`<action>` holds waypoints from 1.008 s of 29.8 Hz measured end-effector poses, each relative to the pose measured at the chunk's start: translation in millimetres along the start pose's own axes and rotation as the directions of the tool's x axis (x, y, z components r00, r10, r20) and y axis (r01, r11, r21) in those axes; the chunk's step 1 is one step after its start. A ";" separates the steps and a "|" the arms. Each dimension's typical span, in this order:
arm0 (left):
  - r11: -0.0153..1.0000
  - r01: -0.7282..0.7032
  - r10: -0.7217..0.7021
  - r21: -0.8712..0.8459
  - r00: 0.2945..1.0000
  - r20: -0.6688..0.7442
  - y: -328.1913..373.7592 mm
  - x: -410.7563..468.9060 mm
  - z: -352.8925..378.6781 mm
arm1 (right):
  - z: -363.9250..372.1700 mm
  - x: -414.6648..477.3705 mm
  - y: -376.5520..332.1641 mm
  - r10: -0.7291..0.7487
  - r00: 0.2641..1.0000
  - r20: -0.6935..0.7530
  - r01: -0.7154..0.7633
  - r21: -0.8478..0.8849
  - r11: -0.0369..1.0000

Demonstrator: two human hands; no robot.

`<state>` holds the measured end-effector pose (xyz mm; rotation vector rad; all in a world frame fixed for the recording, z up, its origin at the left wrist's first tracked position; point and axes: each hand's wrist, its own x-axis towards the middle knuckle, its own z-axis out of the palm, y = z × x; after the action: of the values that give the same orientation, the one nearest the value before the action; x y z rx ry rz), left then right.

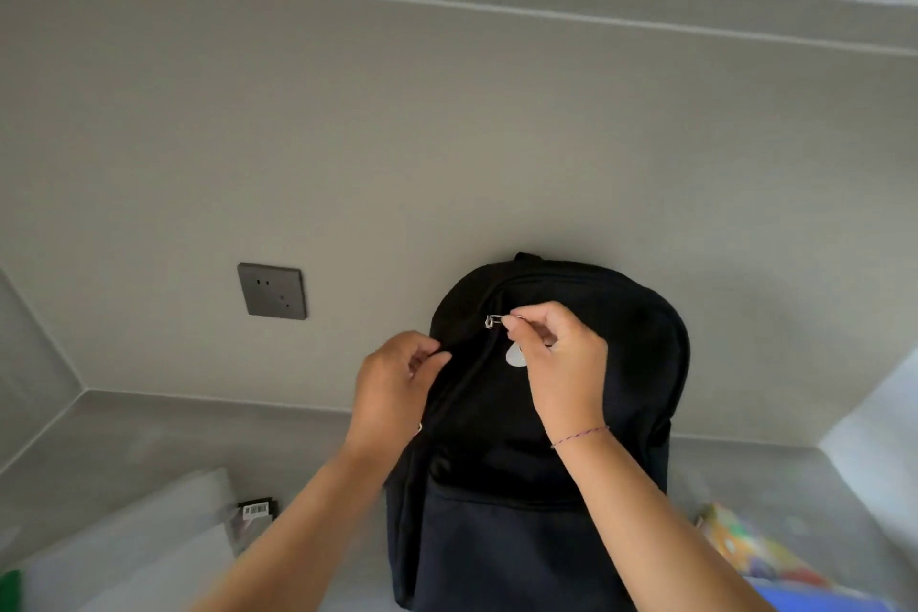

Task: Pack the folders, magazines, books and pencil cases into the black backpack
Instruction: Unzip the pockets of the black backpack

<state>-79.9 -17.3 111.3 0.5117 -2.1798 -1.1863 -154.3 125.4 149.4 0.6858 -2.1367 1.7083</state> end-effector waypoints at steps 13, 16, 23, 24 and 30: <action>0.997 0.048 -0.047 0.052 0.998 -0.030 1.4 9.2 -24.5 | -43.7 19.3 -3.6 0.202 0.965 -0.168 -0.178 0.151 0.972; 0.986 -0.139 0.137 0.092 0.990 0.022 36.3 6.9 -4.4 | -44.3 12.5 -4.3 0.224 0.963 -0.148 -0.198 0.177 0.964; 0.842 -0.465 0.448 0.275 0.885 0.127 88.2 10.5 43.2 | -50.7 7.3 -3.0 0.207 0.968 -0.140 -0.188 0.139 0.972; 0.829 -0.472 0.451 0.299 0.881 0.142 87.6 10.9 45.6 | -53.8 8.6 -2.6 0.203 0.969 -0.139 -0.184 0.137 0.973; 0.845 -0.446 0.429 0.294 0.895 0.123 82.3 17.3 46.6 | -66.3 9.0 1.7 0.179 0.974 -0.142 -0.162 0.124 0.979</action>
<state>-127.7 44.7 167.0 0.0892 -2.3754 -0.6126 -165.9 188.6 168.3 0.3936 -2.0581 1.9154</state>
